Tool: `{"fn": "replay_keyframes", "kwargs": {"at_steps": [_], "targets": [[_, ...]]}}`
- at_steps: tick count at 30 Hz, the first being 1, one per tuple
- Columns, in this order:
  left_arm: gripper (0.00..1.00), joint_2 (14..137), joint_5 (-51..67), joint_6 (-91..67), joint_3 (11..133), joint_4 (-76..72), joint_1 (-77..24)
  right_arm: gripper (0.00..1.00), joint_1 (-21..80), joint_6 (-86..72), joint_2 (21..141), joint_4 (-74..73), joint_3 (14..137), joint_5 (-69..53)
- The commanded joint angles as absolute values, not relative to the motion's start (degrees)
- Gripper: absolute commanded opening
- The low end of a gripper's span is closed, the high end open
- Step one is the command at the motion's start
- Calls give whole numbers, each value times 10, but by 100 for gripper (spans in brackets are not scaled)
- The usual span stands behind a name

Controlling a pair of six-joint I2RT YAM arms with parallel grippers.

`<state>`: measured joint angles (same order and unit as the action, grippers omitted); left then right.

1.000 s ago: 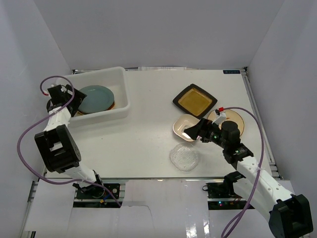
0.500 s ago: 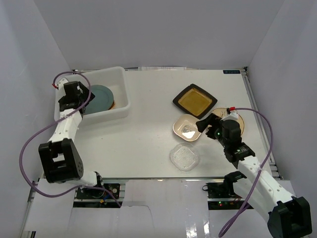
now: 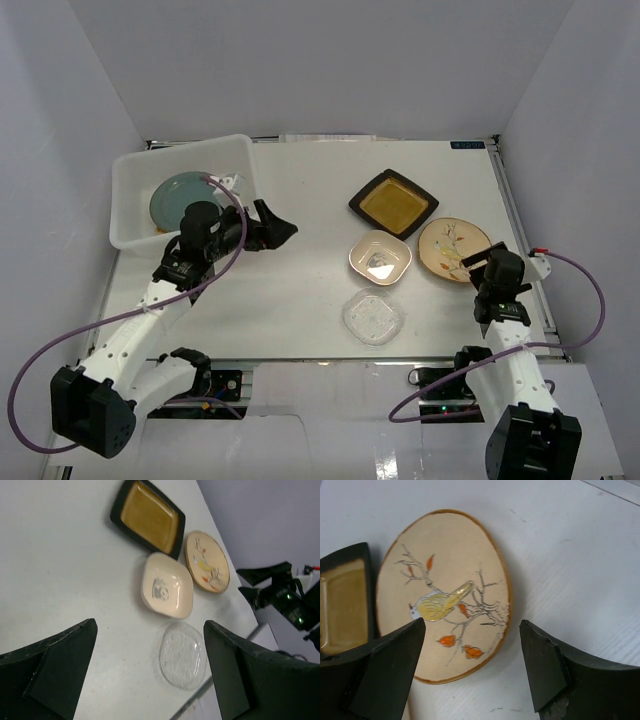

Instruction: Place the plates into the plastic bin on the countertop

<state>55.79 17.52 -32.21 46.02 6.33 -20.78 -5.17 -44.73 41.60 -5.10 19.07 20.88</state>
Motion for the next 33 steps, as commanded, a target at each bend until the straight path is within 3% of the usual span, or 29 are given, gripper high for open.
{"fn": "replay_keyframes", "kwargs": {"at_steps": [1, 5, 11, 17, 26, 33], "targets": [[98, 567, 292, -317, 425, 66, -224, 82, -89, -469, 431, -64, 168, 217], [98, 573, 323, -283, 405, 68, -241, 79, -111, -473, 491, -27, 155, 179], [98, 589, 325, -229, 425, 98, -284, 61, -137, -511, 597, 67, 146, 112], [98, 605, 319, -225, 426, 110, -305, 9, -177, -534, 572, 97, 111, 129], [98, 659, 366, -260, 481, 103, -308, 8, -201, -446, 371, -5, 199, 119], [98, 710, 410, -323, 537, 65, -308, 8, -183, -446, 352, 28, 283, -61]]}}
